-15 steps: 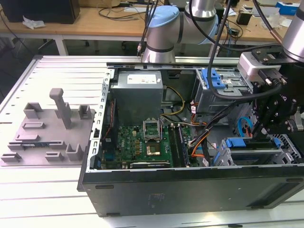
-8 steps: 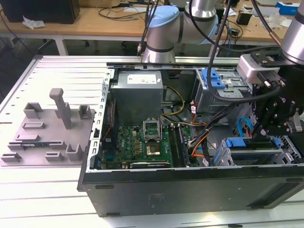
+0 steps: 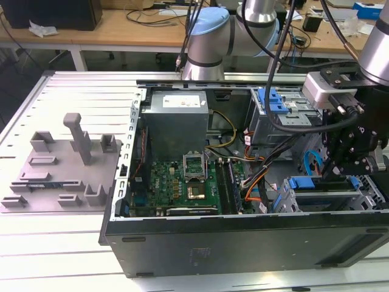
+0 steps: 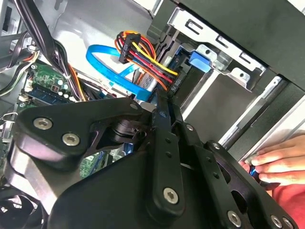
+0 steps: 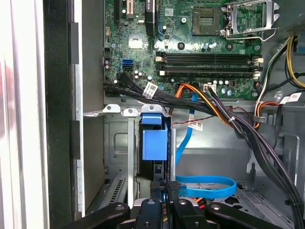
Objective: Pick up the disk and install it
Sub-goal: 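Insert the second disk wire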
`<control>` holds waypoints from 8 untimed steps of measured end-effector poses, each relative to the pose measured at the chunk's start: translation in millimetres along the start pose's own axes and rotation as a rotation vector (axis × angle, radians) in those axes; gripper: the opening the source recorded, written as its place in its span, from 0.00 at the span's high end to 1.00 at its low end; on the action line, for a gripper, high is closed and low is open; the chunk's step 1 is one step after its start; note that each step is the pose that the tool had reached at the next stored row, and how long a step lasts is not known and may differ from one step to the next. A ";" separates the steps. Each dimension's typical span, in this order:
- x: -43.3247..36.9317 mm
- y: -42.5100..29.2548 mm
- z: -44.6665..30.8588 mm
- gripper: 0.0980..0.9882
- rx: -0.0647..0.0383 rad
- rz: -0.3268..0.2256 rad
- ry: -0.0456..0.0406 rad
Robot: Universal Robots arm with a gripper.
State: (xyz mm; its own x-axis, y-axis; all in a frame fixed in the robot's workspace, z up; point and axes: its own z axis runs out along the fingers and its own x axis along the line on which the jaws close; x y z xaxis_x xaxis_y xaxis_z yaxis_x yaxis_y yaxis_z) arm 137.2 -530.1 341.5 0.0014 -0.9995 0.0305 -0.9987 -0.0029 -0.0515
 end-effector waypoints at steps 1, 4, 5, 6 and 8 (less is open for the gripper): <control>0.0 0.0 0.5 0.93 0.000 0.000 0.0001; 0.1 0.1 2.1 0.93 0.000 -0.002 0.0000; 0.1 0.0 0.2 0.85 0.000 -0.003 -0.0002; 0.0 0.0 -1.3 0.85 0.000 -0.003 -0.0002; -0.9 -0.3 -6.2 0.85 0.000 -0.003 -0.0001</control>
State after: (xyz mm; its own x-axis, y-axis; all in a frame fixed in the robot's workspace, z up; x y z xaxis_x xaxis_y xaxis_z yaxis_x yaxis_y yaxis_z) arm 137.2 -529.0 347.7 0.0042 -0.9995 0.0305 -0.9987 -0.0057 -0.0515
